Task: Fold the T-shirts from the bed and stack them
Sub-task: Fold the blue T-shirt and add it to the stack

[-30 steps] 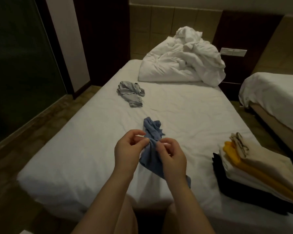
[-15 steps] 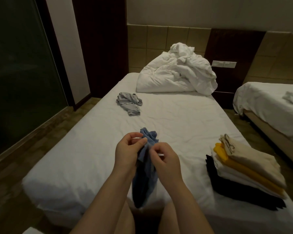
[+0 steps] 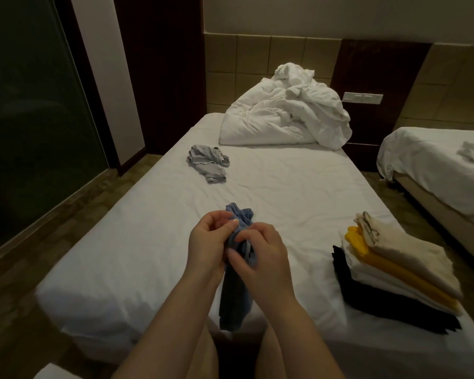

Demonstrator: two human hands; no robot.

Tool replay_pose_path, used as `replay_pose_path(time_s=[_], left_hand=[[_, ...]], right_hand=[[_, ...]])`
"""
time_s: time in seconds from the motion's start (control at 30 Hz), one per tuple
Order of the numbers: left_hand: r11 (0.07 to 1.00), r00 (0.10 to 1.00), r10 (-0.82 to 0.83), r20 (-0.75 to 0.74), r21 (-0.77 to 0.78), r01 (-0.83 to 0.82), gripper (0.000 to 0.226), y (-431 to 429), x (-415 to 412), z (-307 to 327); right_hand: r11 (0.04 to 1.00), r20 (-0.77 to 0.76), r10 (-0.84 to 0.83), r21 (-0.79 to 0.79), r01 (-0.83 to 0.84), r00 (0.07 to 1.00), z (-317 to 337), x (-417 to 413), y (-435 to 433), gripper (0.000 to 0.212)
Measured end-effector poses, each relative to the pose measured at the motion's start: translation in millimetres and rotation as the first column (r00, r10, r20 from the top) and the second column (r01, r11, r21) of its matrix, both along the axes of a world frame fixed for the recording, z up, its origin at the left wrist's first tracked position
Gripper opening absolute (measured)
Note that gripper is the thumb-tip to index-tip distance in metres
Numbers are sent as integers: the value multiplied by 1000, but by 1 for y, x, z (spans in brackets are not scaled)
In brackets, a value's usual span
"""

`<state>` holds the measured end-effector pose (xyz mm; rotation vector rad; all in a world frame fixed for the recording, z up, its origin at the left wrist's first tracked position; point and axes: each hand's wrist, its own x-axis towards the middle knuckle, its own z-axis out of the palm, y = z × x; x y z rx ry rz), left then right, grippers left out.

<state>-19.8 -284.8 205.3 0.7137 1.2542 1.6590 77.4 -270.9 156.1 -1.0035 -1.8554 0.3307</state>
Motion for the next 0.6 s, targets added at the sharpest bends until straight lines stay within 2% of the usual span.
replay_pose_path(time_s=[0.13,0.27,0.4,0.5,0.6], left_hand=[[999,999,-26,-46,-20,25,14,1,-3,-4],[1000,999,17,30,-16,-17,12,2,-6,-5],[1000,997,19,78,-16,-18,13,3,-5,-3],[1000,1000,30,-10,-6,-30,13,2,-3,-2],[999,996,32,-81,17,-31,9,1,-3,-5]], right_hand=[[999,-85,-6,-35,3,996,-2,-4,1,36],[993,-25,73,-88,-75,997,-4,-4,5,31],[997,17,-70,39,69,997,-9,-8,3,22],[989,12,-103,105,101,995,-8,-8,3,22],[993,-147,-49,-113,32,988,2,-8,3,15]])
